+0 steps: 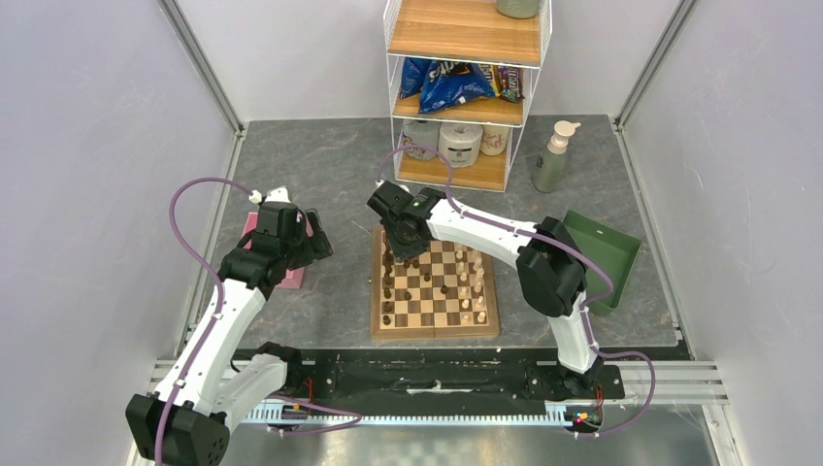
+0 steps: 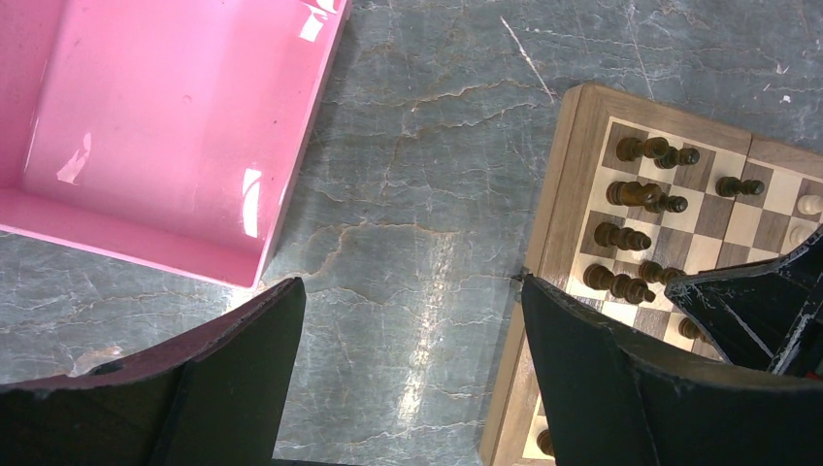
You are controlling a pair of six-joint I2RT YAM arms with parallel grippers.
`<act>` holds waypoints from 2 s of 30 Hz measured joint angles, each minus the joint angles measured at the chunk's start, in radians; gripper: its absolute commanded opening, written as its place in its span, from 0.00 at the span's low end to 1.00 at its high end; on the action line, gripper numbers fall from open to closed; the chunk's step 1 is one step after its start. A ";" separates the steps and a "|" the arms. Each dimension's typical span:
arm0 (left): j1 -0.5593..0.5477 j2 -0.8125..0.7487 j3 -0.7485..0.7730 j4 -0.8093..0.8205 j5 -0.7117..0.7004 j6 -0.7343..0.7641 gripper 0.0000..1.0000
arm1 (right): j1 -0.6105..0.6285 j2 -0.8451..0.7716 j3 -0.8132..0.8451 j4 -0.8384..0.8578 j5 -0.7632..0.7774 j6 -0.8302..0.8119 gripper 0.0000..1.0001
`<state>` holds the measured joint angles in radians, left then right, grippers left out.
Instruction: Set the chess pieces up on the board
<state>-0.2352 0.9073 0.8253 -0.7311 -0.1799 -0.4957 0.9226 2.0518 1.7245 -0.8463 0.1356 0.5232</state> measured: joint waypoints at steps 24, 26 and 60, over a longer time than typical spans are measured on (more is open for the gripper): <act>0.000 0.000 0.000 0.000 0.002 0.000 0.89 | 0.000 0.055 0.000 -0.011 0.001 0.001 0.17; 0.000 0.000 0.000 0.000 0.002 0.000 0.89 | -0.001 0.055 0.000 -0.010 0.001 0.000 0.15; 0.000 0.000 0.000 0.000 0.004 0.001 0.88 | 0.000 0.088 0.042 0.036 0.027 0.008 0.22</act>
<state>-0.2348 0.9073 0.8253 -0.7307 -0.1757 -0.4950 0.9222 2.1395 1.7660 -0.8101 0.1627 0.5312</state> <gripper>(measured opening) 0.885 0.186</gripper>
